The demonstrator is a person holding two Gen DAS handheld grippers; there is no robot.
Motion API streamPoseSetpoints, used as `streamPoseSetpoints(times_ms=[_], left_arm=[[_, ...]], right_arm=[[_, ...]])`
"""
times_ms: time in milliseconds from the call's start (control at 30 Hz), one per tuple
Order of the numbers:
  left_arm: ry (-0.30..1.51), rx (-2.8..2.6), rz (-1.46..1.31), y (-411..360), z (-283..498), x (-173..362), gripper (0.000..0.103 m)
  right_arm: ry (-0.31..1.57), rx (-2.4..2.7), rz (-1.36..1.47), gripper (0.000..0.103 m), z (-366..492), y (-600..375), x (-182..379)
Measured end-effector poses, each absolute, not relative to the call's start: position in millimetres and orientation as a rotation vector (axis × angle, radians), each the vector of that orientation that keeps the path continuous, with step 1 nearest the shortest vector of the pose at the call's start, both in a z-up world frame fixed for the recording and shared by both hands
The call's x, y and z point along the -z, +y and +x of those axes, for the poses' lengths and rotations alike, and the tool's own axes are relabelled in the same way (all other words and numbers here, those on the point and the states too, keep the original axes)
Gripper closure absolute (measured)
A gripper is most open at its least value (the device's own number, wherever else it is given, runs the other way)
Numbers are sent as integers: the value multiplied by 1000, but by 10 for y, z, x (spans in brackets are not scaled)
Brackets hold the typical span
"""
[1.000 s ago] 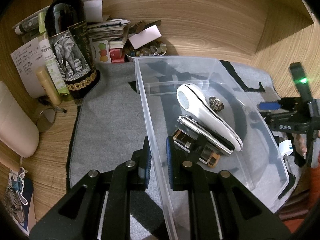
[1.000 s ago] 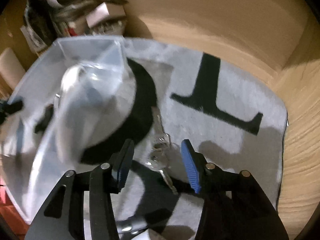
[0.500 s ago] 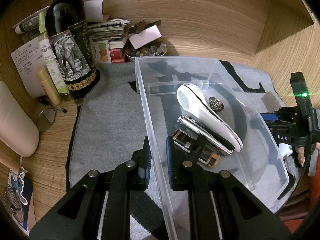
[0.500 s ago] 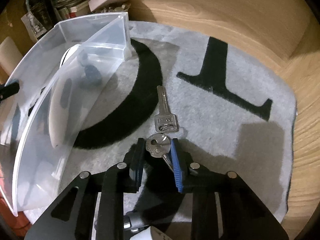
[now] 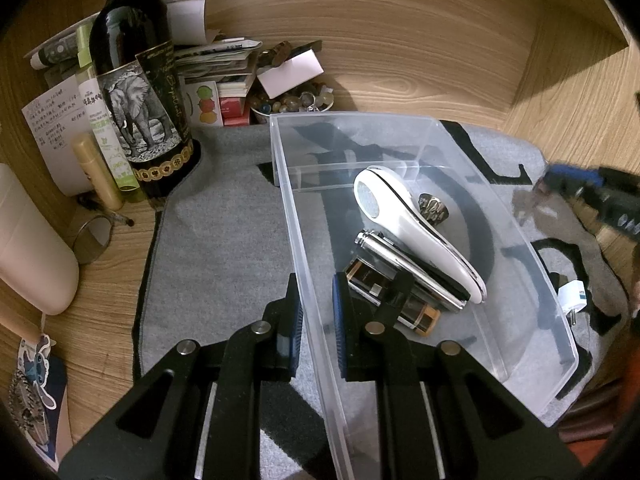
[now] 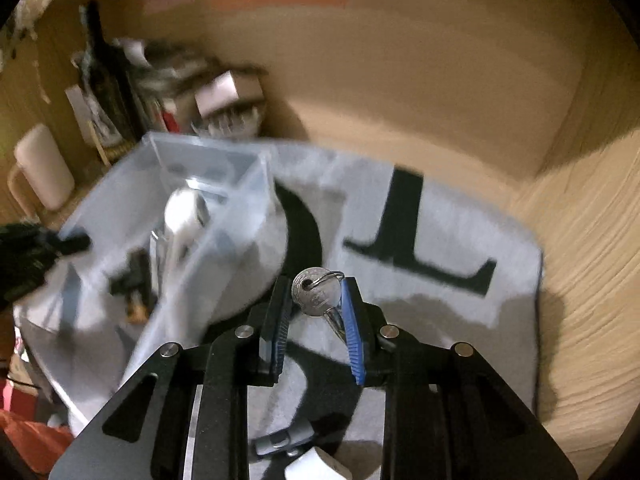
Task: Organize rigid objects
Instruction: 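Carry the keys into the clear box and release them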
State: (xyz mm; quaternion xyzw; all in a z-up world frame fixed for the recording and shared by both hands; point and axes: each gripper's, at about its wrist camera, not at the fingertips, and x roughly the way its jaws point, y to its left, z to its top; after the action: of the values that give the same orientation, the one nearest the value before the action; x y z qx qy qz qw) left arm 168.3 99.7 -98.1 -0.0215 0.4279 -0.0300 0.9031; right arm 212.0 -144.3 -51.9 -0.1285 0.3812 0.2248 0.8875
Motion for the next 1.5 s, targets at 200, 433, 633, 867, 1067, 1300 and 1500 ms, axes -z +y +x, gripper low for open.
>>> streamPoseSetpoints(times_ms=[200,433,633,867,1067,1300,1500], left_arm=[[885,62,-44,995,1684,980,90],[885,61,-44,997,1684,978,90],[885,62,-43,999,1685,977,90],[884,61,-47,998,1685,976,90],[884,60,-43,998,1687,975,90],[884,60,-44,997,1688,976,90],[885,61,-45,998,1688,975,90]], right_arm=[[673,-517,-264,80,2020,-1271,194],[589,-621,-264,80,1858,-1006,-1],[581,-703,-290,80,1769,-738,32],[664,-752,-324,80,1838,-436,299],[766,-764,-346,80,1964,-288,591],[853,-757,-385,80,2058,-207,844],[895,-748,-416,80,2083,-162,958]])
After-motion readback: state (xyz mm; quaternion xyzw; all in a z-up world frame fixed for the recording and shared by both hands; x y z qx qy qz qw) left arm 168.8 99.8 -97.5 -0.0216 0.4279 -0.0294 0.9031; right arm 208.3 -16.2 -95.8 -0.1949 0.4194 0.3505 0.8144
